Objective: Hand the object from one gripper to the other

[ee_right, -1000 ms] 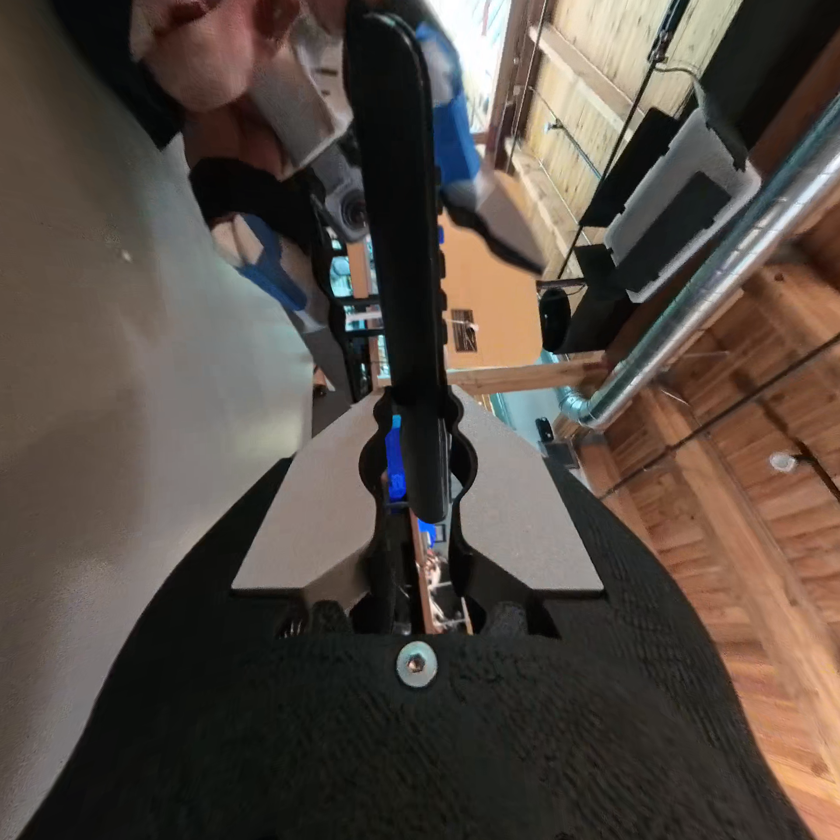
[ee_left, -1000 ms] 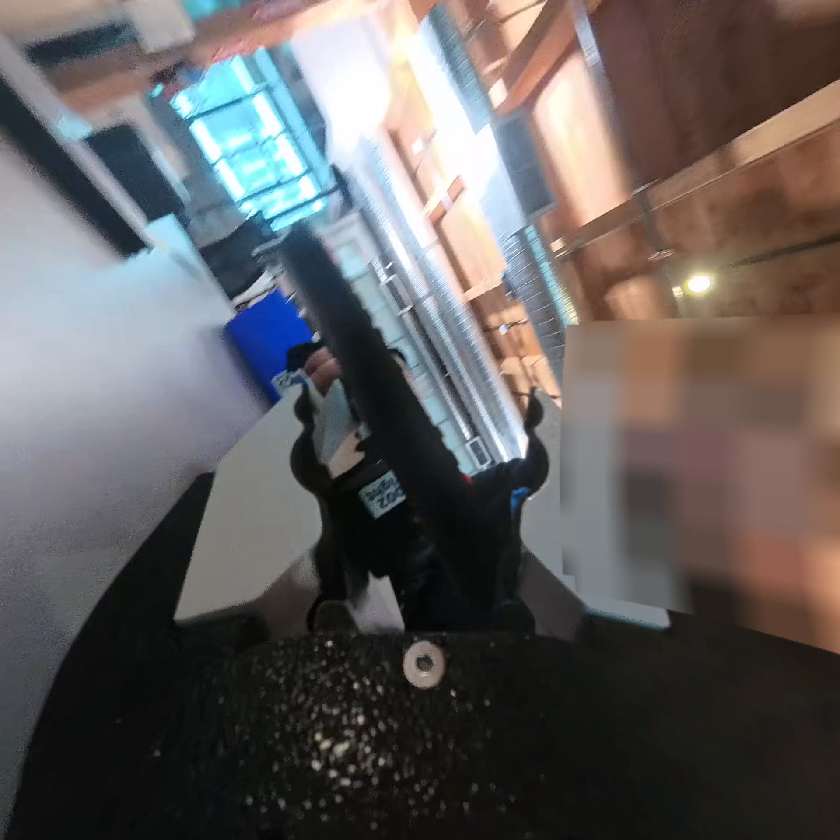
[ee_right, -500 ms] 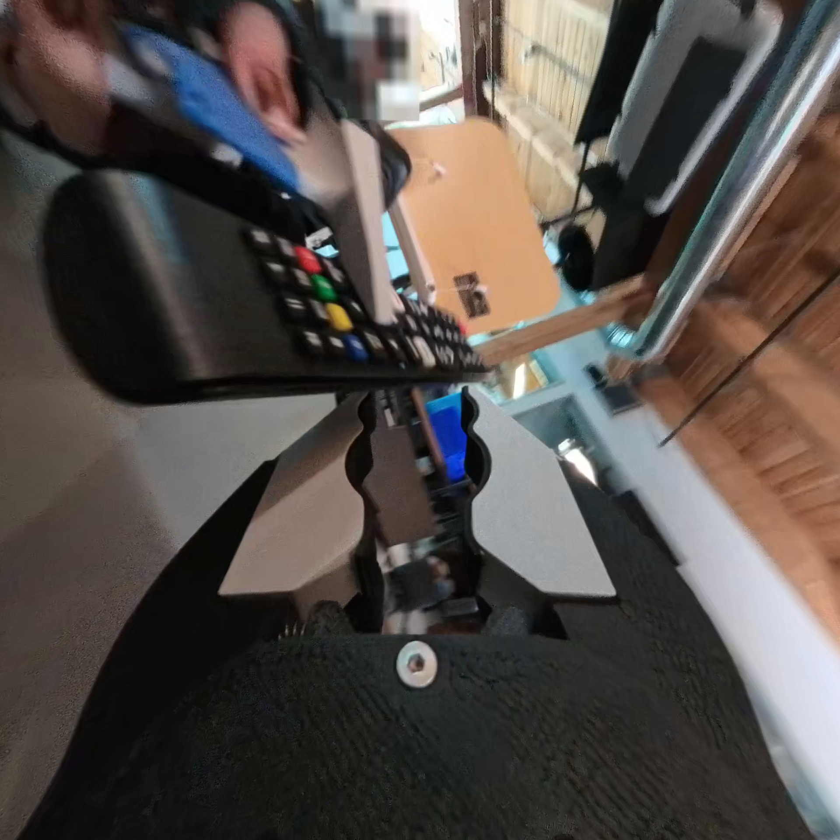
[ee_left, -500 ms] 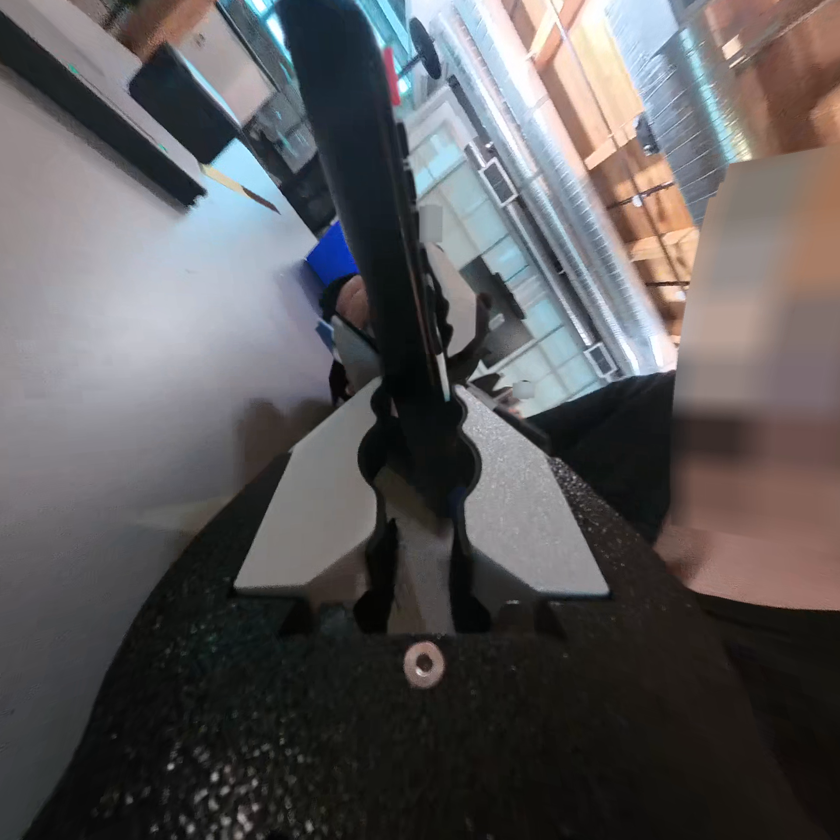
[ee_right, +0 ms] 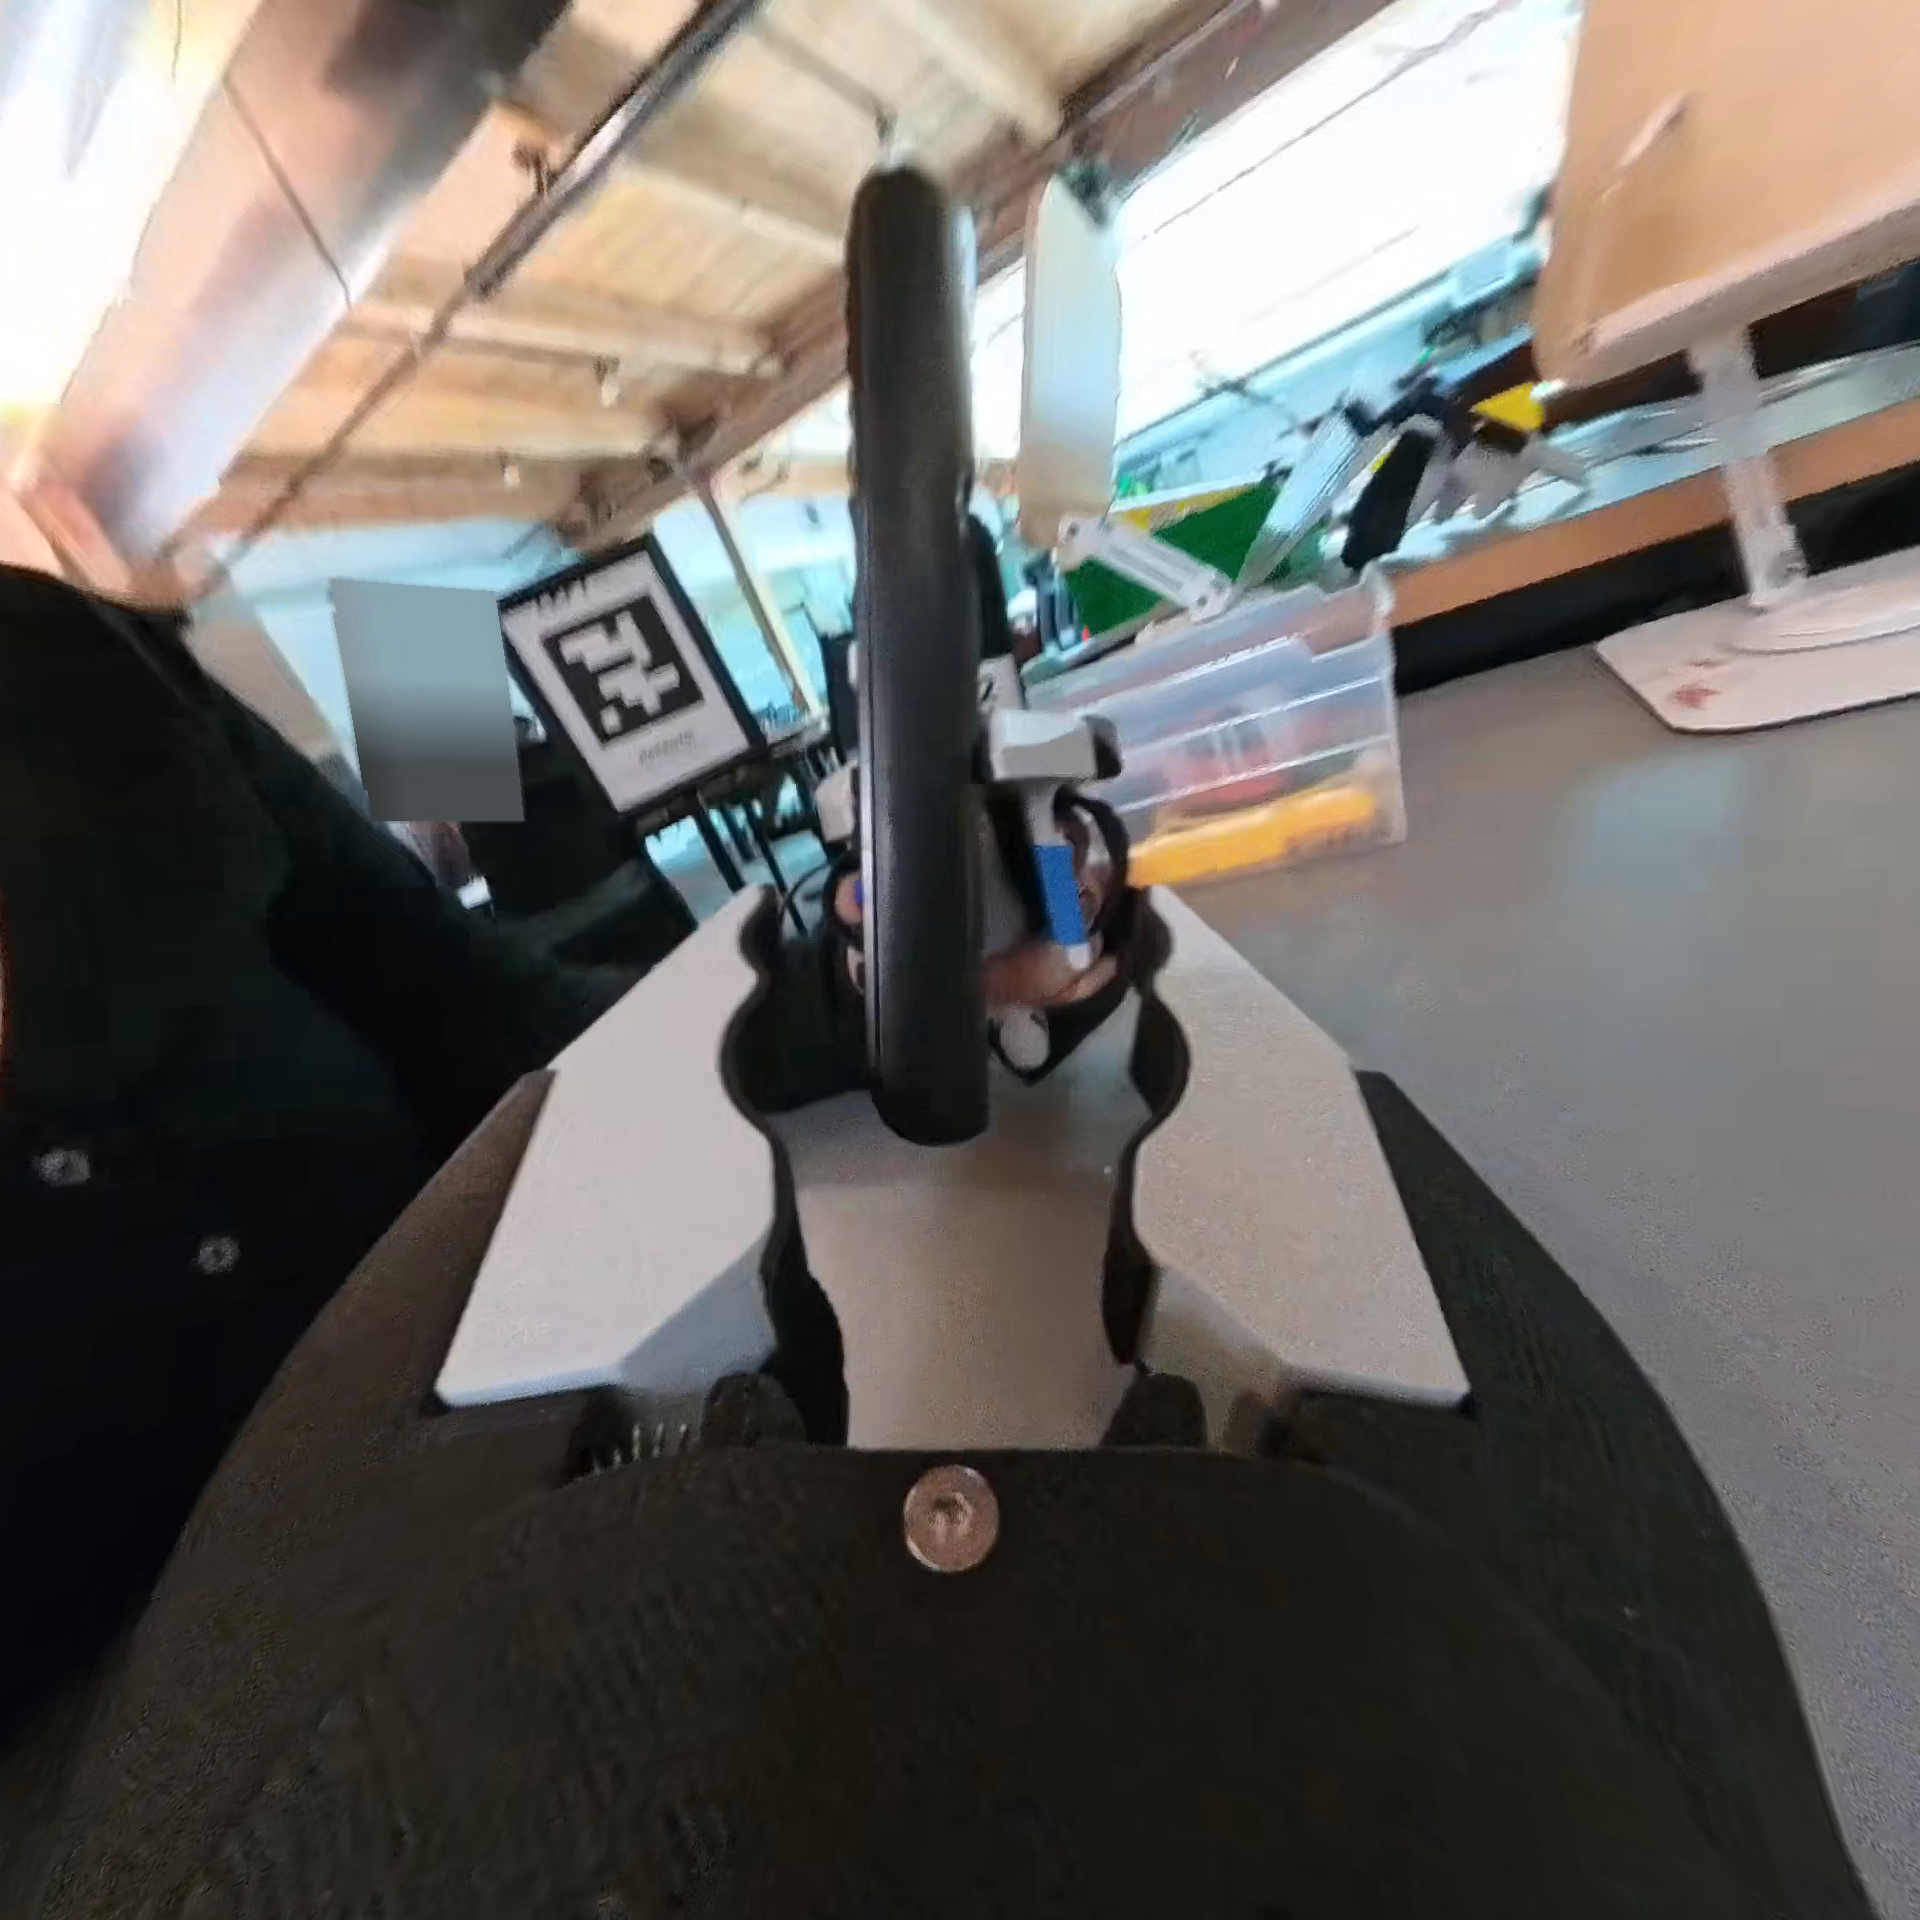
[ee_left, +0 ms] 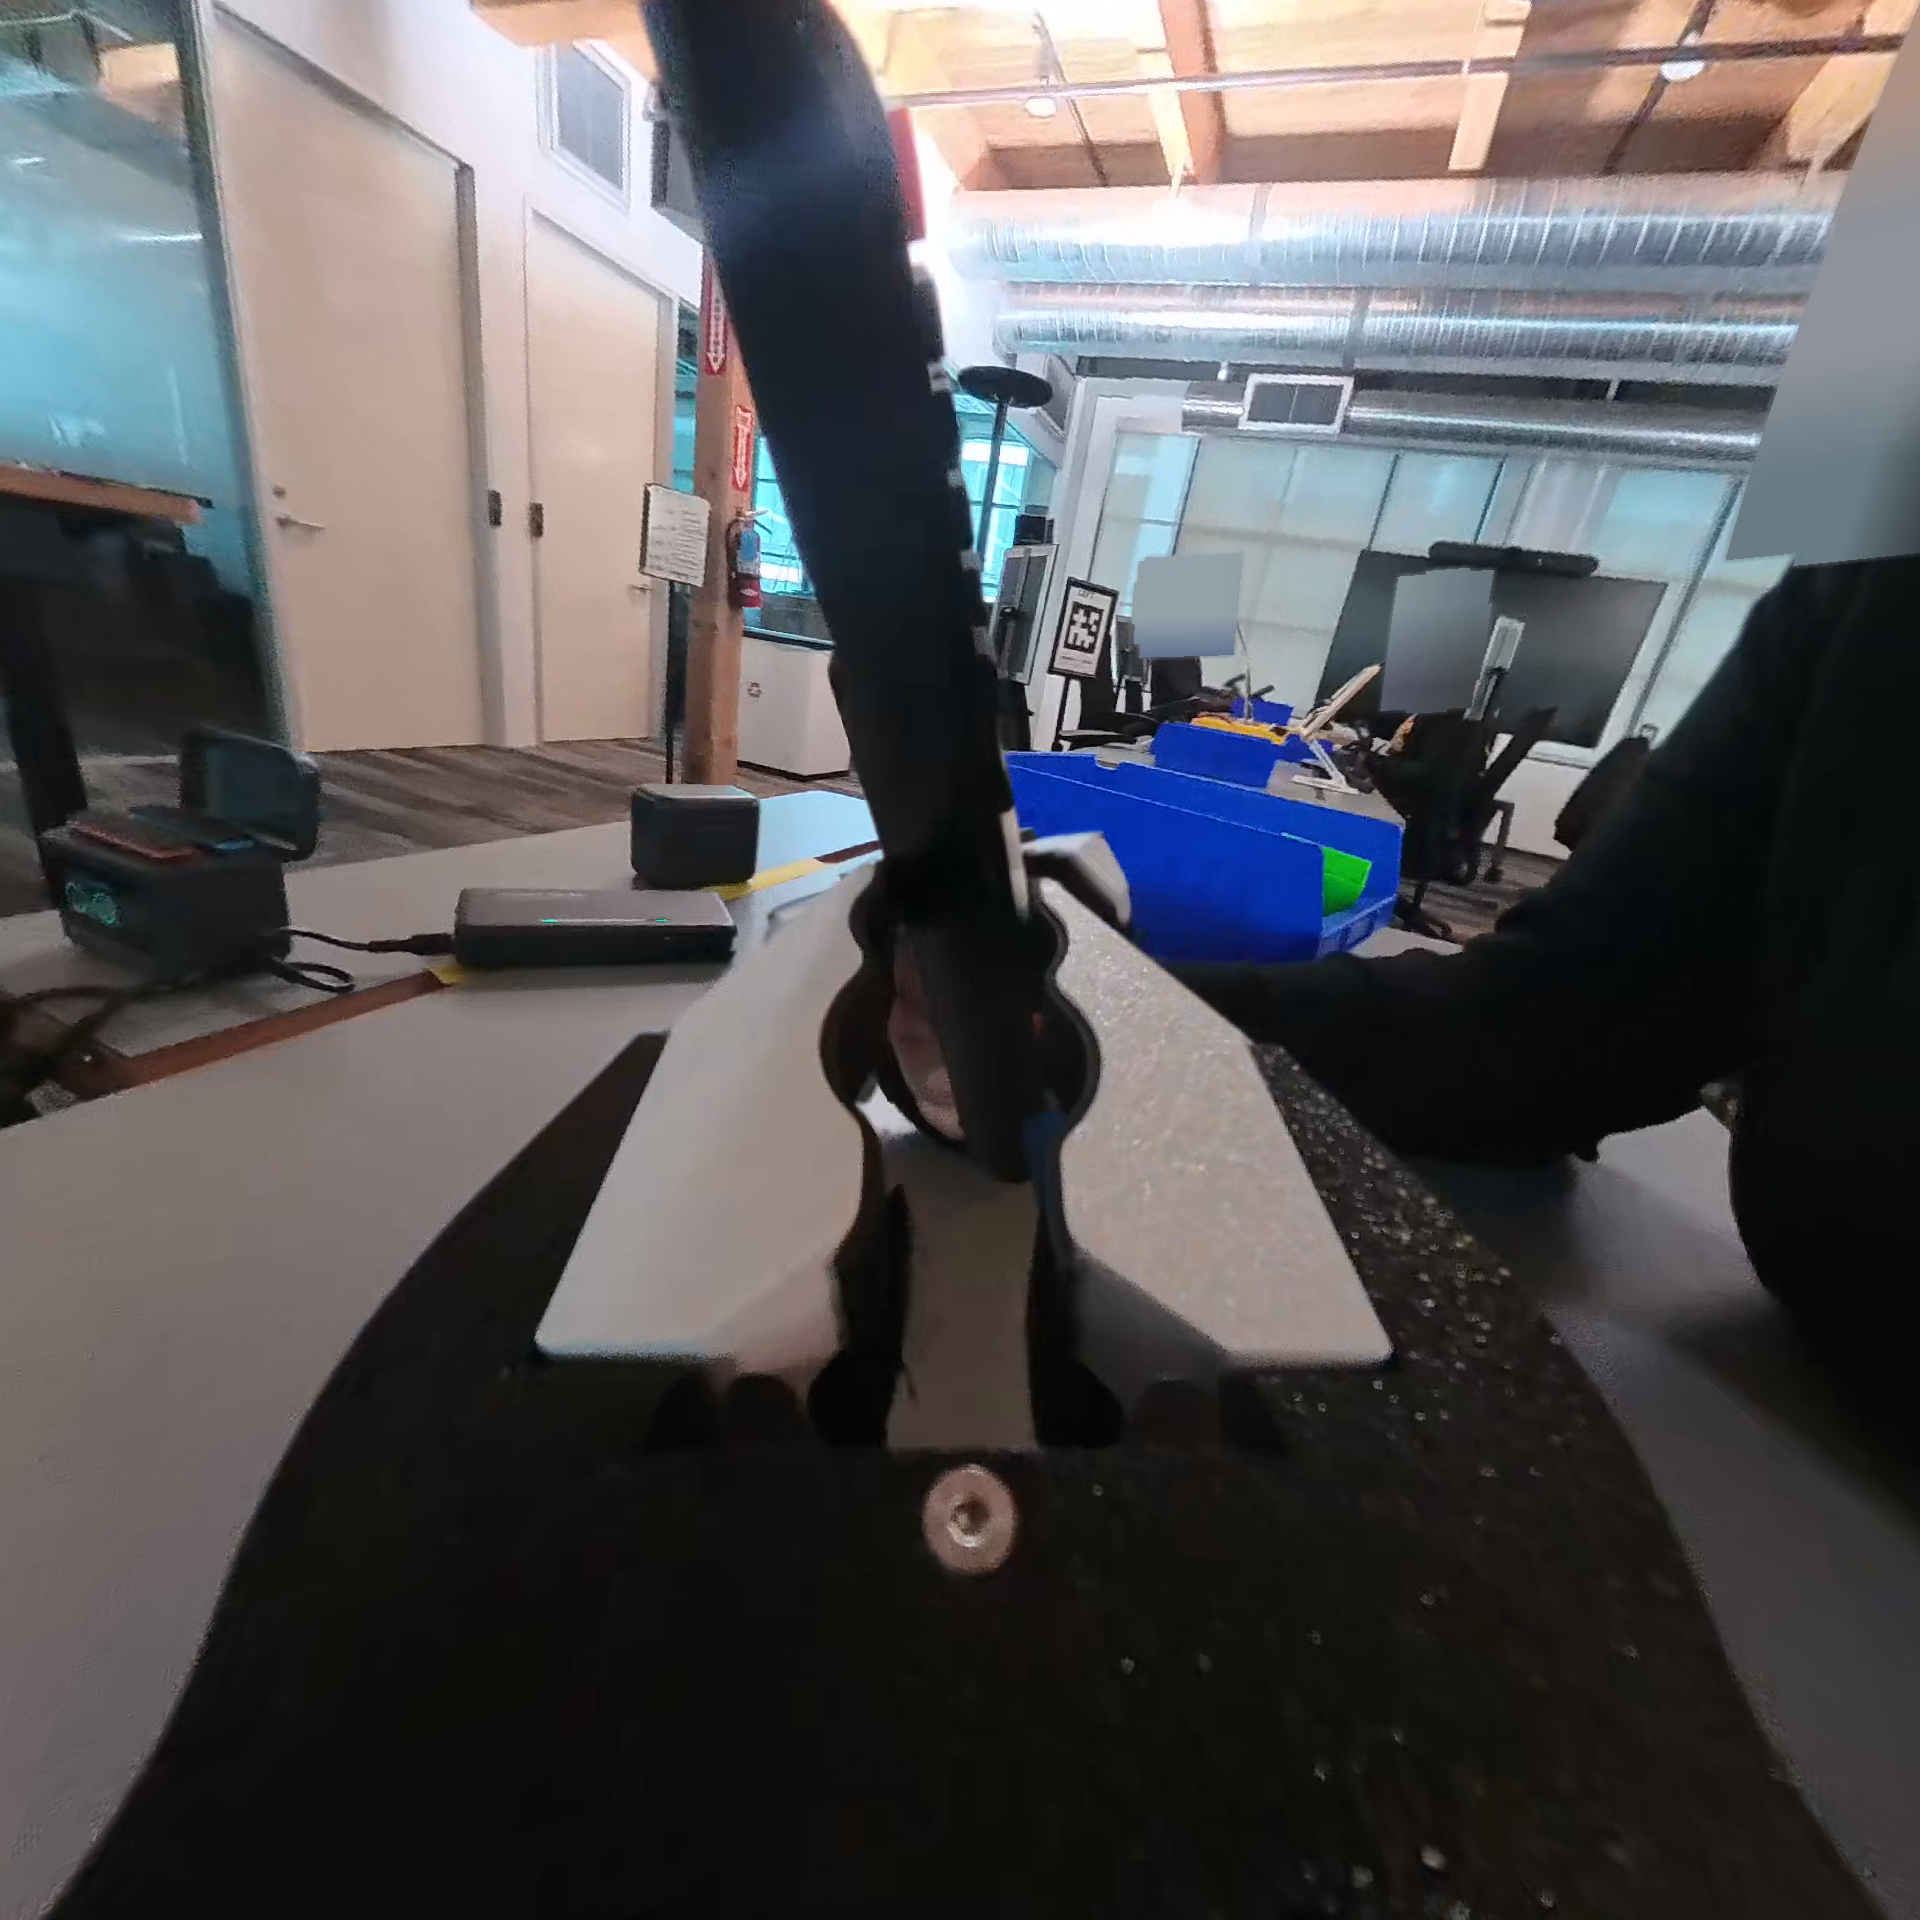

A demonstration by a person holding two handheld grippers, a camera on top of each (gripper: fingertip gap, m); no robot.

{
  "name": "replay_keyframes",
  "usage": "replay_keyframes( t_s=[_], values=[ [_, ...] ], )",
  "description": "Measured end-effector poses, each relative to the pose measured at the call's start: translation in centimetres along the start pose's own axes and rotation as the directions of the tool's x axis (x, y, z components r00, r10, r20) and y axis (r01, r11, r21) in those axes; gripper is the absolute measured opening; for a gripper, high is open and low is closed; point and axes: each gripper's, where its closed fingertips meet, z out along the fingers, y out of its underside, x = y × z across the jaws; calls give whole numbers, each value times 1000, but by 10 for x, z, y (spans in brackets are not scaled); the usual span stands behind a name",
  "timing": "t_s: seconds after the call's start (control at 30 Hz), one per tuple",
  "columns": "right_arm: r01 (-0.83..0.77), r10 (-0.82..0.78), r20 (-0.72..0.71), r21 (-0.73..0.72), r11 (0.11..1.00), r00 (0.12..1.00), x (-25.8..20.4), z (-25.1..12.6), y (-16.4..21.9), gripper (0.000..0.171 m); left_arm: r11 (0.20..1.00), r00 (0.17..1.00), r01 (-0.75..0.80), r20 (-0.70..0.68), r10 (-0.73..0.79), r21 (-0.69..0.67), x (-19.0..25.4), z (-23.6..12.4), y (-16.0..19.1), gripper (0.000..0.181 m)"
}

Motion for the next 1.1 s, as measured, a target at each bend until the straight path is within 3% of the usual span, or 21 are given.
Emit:
replay_keyframes(
  t_s=[0.1, 0.23, 0.37, 0.5, 0.6, 0.7, 0.83, 0.97, 1.1],
  values=[
    [103, -103, 1, -72, 992, 995, -7, 10, 13, 23, 999, 1000, -26, -10, 26, -23, 3, 2, 4, 22],
    [159, -164, -65, -80, 984, 984, 1, 7, 11, 22, 996, 996, -79, 36, 78, 28, -2, 2, 0, 26],
    [335, -355, -269, -120, 935, 895, 23, -4, 2, 22, 983, 963, -136, 248, 103, 121, -33, -19, -16, 62],
    [506, -548, -478, -227, 832, 687, 43, -18, -12, 21, 948, 899, -201, 431, 78, 247, -55, -50, -39, 75],
    [590, -693, -563, -395, 704, 450, 55, -29, -18, 22, 935, 854, -215, 518, 40, 282, -67, -65, -44, 79],
    [606, -846, -514, -630, 485, 143, 63, -37, -19, 22, 939, 847, -205, 531, 28, 277, -71, -65, -42, 77],
    [543, -931, -300, -827, 146, -208, 60, -36, -17, 22, 946, 836, -204, 547, 35, 252, -74, -63, -40, 76],
    [472, -921, -167, -881, -20, -351, 54, -35, -14, 21, 944, 821, -218, 569, 40, 248, -76, -67, -41, 75],
    [407, -911, -122, -912, -54, -394, 44, -42, -9, 22, 938, 805, -239, 592, 46, 251, -77, -72, -44, 73]
  ],
)
